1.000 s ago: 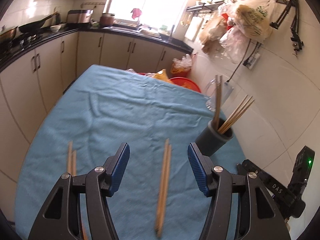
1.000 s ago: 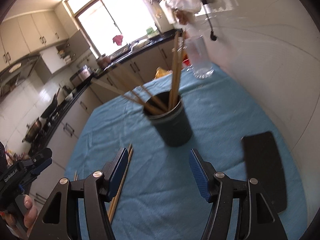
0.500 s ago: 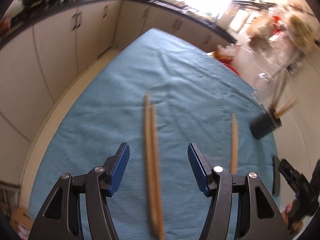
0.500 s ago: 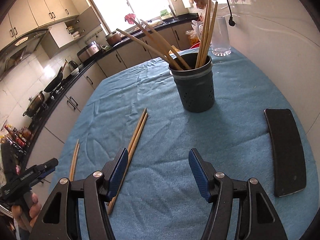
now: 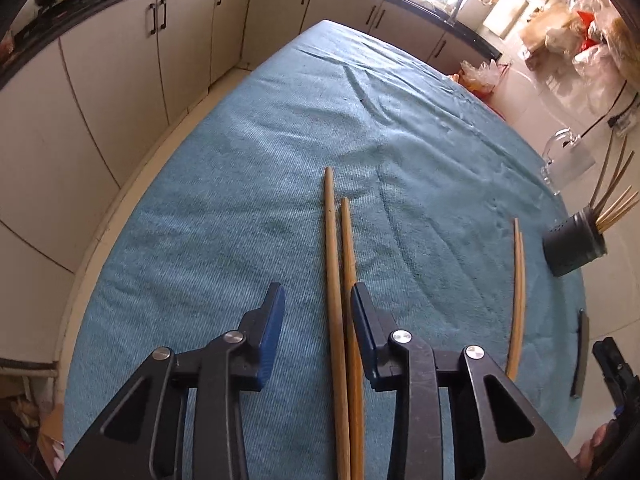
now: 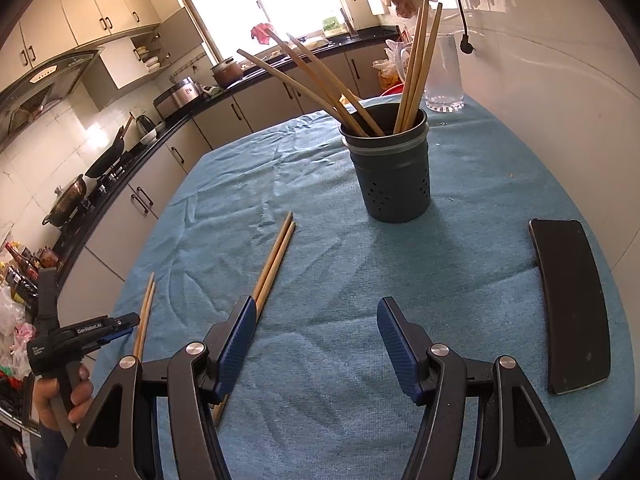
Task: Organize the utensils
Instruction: 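Move both open grippers back over the remaining chopsticks on the cloth, then close the left gripper on a chopstick while the right gripper grasps another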
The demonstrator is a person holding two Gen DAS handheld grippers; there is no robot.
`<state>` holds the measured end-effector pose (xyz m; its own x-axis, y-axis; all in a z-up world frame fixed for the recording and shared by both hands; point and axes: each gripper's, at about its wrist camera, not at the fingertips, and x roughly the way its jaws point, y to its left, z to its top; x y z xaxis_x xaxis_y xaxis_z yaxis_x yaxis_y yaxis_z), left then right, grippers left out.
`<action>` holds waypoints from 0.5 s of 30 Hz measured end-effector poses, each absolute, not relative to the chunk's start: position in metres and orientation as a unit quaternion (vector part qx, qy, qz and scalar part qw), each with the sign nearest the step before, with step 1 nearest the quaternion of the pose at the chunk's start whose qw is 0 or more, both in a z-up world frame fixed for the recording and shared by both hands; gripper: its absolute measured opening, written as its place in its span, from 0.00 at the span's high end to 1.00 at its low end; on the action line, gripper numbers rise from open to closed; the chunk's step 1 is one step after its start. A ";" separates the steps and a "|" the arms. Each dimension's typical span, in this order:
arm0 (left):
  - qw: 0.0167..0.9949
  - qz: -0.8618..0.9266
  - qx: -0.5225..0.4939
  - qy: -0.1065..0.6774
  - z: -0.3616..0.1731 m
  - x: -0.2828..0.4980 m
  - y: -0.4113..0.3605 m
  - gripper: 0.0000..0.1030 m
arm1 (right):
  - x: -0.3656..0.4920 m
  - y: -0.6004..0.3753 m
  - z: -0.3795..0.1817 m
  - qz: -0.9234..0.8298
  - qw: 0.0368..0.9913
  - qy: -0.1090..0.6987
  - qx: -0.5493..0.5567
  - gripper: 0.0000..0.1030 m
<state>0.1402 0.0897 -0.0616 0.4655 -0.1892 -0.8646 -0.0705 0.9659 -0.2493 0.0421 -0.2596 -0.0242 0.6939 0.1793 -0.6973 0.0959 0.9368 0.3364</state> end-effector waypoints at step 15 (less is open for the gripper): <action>0.854 0.008 -0.080 0.515 -0.062 0.160 0.084 0.91 | 0.084 -0.251 -0.034 0.031 0.872 0.447 0.198 0.41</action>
